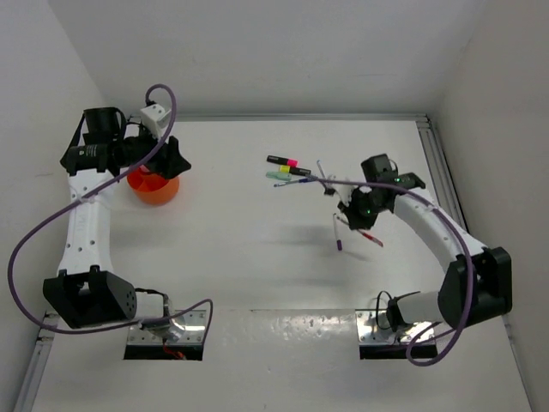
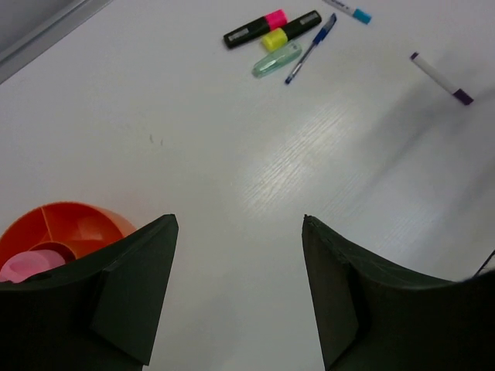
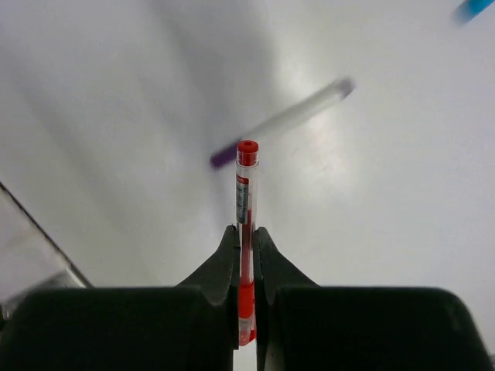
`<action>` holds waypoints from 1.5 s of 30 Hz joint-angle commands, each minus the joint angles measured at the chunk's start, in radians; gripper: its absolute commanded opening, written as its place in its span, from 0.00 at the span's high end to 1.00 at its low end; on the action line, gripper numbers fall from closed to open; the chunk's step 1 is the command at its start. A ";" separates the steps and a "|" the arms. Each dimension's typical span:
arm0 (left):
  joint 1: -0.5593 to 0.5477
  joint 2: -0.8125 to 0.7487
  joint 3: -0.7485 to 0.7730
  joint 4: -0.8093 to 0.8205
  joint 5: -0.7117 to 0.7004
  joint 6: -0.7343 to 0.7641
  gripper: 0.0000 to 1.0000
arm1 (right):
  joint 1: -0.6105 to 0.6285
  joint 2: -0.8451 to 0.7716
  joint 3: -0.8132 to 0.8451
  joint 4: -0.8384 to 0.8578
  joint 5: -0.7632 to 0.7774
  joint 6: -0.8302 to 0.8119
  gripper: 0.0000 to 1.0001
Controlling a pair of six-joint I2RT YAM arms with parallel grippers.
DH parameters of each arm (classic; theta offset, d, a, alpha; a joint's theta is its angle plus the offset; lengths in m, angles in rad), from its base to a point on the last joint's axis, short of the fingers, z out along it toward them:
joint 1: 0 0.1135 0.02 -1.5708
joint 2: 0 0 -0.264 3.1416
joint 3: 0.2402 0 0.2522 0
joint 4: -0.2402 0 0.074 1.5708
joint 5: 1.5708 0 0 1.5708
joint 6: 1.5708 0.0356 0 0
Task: Sort the stationery into containers
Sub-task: Pick up the pen from the center of the board, then place the pen in the storage box.
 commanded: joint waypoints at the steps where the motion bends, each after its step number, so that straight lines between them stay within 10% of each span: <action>1: 0.021 -0.060 -0.040 0.087 0.166 -0.034 0.29 | 0.005 -0.055 0.218 -0.120 -0.186 0.150 1.00; 6: 0.020 -0.198 -0.178 0.255 0.417 -0.044 0.29 | -0.007 0.044 0.535 -0.111 -0.440 0.438 1.00; 14: -0.272 -0.414 -0.222 0.132 0.070 0.578 0.36 | 0.017 0.191 0.555 0.111 -0.708 0.959 1.00; 21: -0.535 -0.421 -0.276 0.137 -0.077 0.919 0.39 | 0.031 0.277 0.349 0.661 -0.878 1.646 1.00; 31: -0.937 -0.234 -0.281 0.176 -0.274 0.950 0.39 | 0.046 0.313 0.303 0.885 -0.878 1.922 1.00; 45: -1.054 -0.154 -0.291 0.291 -0.347 0.947 0.34 | 0.089 0.282 0.255 0.873 -0.855 1.925 1.00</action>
